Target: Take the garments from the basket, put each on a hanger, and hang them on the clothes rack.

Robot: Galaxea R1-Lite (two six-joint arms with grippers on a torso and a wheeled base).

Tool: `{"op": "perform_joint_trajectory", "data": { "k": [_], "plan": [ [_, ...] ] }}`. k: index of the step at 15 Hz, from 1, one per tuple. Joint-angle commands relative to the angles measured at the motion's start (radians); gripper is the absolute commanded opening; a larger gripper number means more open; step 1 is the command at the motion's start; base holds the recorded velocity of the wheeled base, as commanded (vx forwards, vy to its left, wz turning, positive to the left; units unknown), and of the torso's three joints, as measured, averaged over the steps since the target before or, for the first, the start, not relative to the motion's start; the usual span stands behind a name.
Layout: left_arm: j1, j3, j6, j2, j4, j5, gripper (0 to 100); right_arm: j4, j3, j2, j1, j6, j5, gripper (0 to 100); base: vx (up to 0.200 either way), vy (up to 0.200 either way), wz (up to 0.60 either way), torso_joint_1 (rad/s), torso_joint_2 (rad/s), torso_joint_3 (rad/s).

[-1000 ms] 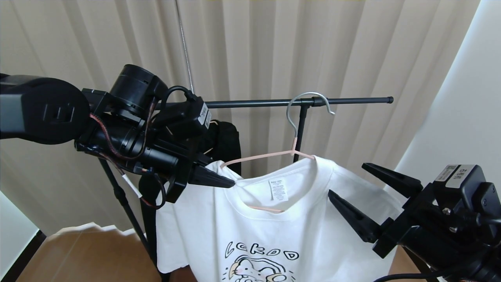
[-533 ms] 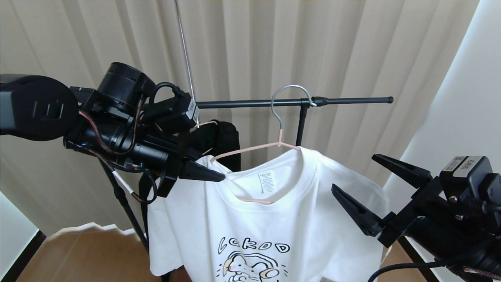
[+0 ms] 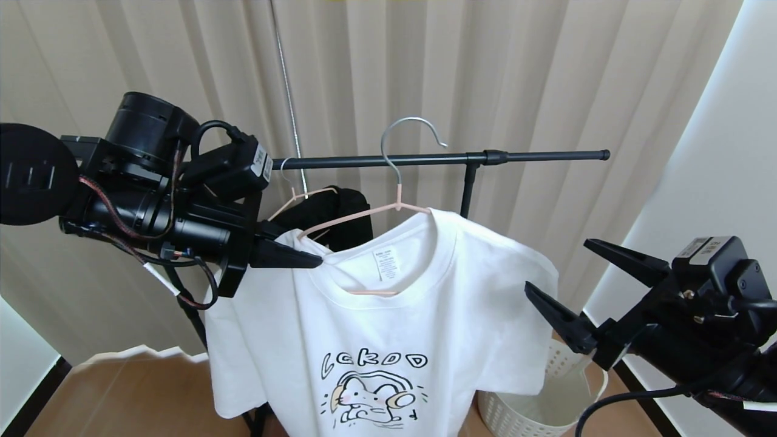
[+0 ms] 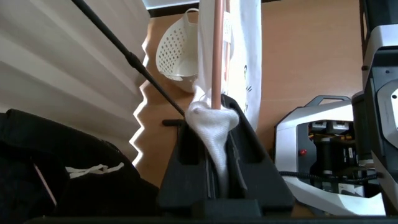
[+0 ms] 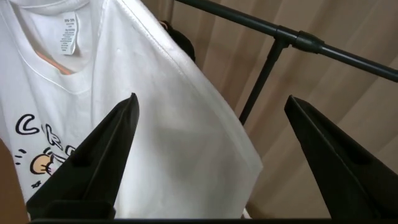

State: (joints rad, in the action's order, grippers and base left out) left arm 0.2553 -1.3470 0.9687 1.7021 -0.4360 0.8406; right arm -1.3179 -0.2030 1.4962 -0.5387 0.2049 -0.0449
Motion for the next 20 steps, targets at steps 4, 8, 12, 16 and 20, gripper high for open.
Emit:
{"op": "perform_joint_trajectory", "data": {
  "k": [4,8,12,16,20],
  "plan": [
    [-0.022,0.058,-0.007,-0.042,0.031,0.000,0,0.025,0.000,0.052,0.066,0.037,0.007,100,0.000,0.000,0.00,0.000,0.00,0.000],
    [-0.022,0.072,-0.007,-0.058,0.036,0.000,0,0.034,0.008,0.095,0.112,0.050,0.030,100,0.000,0.000,0.00,0.000,0.00,0.000],
    [-0.033,0.081,-0.004,-0.075,0.037,0.000,0,0.032,0.027,0.157,0.132,0.064,0.046,100,0.000,0.000,0.00,0.000,0.00,0.000],
    [-0.036,0.080,-0.004,-0.081,0.037,0.000,0,0.029,0.048,0.213,0.134,0.097,0.063,100,0.000,0.000,0.00,0.000,0.00,0.000],
    [-0.041,0.080,-0.005,-0.081,0.037,0.003,0,0.022,0.037,0.274,0.140,0.099,0.063,100,0.000,0.000,0.00,0.000,0.00,0.000]
  ]
}}
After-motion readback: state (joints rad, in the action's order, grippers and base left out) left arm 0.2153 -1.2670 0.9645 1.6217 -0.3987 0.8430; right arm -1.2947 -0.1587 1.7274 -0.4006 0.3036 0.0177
